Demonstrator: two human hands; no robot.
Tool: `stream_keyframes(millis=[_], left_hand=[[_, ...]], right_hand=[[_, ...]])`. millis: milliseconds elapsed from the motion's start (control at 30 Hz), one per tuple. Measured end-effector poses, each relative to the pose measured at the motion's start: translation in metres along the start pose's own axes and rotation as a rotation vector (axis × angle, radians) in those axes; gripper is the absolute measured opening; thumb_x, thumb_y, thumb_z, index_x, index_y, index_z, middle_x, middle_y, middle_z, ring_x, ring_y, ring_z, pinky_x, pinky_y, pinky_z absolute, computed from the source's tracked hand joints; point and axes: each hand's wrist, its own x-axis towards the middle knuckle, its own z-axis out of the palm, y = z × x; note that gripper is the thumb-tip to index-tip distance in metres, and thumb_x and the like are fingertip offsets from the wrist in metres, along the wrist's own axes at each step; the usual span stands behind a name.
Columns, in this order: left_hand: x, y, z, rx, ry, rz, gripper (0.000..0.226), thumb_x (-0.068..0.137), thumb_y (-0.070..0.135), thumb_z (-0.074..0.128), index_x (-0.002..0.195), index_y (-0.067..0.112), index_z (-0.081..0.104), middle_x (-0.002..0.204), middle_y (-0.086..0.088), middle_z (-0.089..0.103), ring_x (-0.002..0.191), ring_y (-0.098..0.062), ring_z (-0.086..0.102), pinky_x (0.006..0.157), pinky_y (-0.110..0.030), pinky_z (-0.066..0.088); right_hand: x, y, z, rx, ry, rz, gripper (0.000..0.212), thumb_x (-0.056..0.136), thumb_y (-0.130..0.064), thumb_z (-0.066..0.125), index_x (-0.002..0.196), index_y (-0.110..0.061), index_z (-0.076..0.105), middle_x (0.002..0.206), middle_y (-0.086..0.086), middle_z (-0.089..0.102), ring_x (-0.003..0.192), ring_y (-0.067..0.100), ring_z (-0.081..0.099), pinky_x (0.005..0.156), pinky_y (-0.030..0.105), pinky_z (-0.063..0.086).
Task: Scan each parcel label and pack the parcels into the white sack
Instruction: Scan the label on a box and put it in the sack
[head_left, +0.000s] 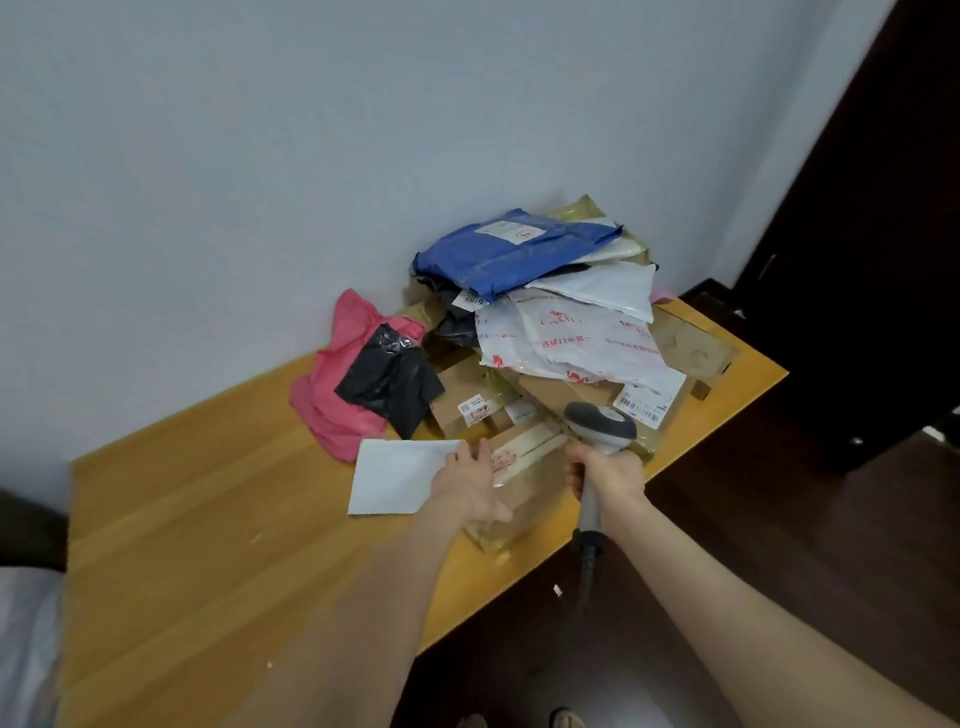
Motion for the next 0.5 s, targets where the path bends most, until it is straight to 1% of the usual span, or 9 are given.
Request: stream_keyframes(millis=[100,167,233,267,333,400,433,467,500], left_hand=[[-0.009,-0.033,-0.015,-0.093,-0.081,-0.038,0.105,0.068,0.046,0.071,0.151,0.019,0.012,0.139,-0.013,0.027,0.125,-0.031,0.035,0.099,-0.037,0.043],[-0.018,-0.052,-0.020,-0.159,-0.103,-0.103,0.100,0.070,0.043,0.070,0.151,0.019,0.016,0.135,-0.014,0.030,0.122,-0.030,0.038,0.098,-0.035,0.043],[-0.029,-0.067,-0.026,-0.308,-0.072,-0.196,0.091,0.075,0.039,0.069,0.150,0.018,0.022,0.139,-0.013,0.034,0.124,-0.028,0.038,0.098,-0.035,0.042],[-0.036,-0.075,-0.029,-0.428,-0.037,-0.250,0.086,0.077,0.038,0.068,0.149,0.018,0.025,0.141,-0.011,0.037,0.122,-0.024,0.041,0.096,-0.034,0.043],[-0.051,-0.089,-0.038,-0.709,0.055,-0.347,0.079,0.080,0.036,0.067,0.147,0.017,0.031,0.137,-0.004,0.046,0.108,-0.017,0.051,0.082,-0.029,0.046],[-0.068,-0.100,-0.049,-0.921,0.126,-0.407,0.067,0.082,0.038,0.066,0.142,0.020,0.041,0.120,0.002,0.058,0.093,-0.010,0.058,0.068,-0.023,0.045],[-0.076,-0.106,-0.053,-1.000,0.156,-0.431,0.061,0.083,0.039,0.066,0.138,0.022,0.046,0.112,0.004,0.060,0.092,-0.011,0.058,0.070,-0.024,0.046],[-0.083,-0.112,-0.056,-1.082,0.184,-0.451,0.055,0.084,0.040,0.065,0.134,0.024,0.049,0.112,0.002,0.060,0.097,-0.015,0.058,0.078,-0.030,0.047],[-0.090,-0.118,-0.060,-1.163,0.206,-0.465,0.051,0.085,0.041,0.064,0.131,0.022,0.051,0.116,-0.002,0.059,0.103,-0.021,0.056,0.087,-0.037,0.046]], right_hand=[[0.005,0.001,-0.002,-0.002,-0.054,0.028,0.018,0.084,-0.007,0.068,0.067,-0.005,0.061,0.055,0.007,0.062,0.050,0.018,0.057,0.056,0.031,0.049],[0.006,0.004,0.004,-0.001,-0.091,0.051,0.019,0.084,-0.007,0.069,0.067,-0.004,0.061,0.053,0.006,0.062,0.049,0.018,0.056,0.055,0.030,0.048],[0.004,0.006,0.013,0.004,-0.138,0.071,0.019,0.084,-0.008,0.069,0.067,-0.005,0.062,0.049,0.004,0.062,0.047,0.016,0.056,0.054,0.029,0.048],[0.003,0.007,0.020,0.004,-0.164,0.072,0.018,0.084,-0.008,0.069,0.068,-0.005,0.062,0.047,0.003,0.061,0.045,0.015,0.055,0.052,0.027,0.048],[-0.002,0.004,0.033,0.009,-0.214,0.064,0.017,0.084,-0.008,0.069,0.068,-0.006,0.062,0.045,0.001,0.060,0.041,0.013,0.054,0.049,0.025,0.047],[-0.007,0.000,0.048,0.026,-0.249,0.043,0.016,0.083,-0.008,0.071,0.069,-0.006,0.062,0.048,0.003,0.062,0.044,0.015,0.056,0.052,0.026,0.048],[-0.010,-0.003,0.055,0.035,-0.261,0.028,0.015,0.083,-0.008,0.072,0.071,-0.006,0.062,0.052,0.005,0.063,0.048,0.016,0.057,0.054,0.028,0.049],[-0.013,-0.006,0.062,0.046,-0.273,0.016,0.014,0.082,-0.008,0.073,0.074,-0.005,0.062,0.058,0.007,0.064,0.053,0.018,0.059,0.056,0.029,0.050],[-0.016,-0.009,0.068,0.063,-0.290,0.007,0.012,0.082,-0.008,0.074,0.079,-0.005,0.063,0.065,0.010,0.066,0.058,0.020,0.061,0.058,0.030,0.050]])
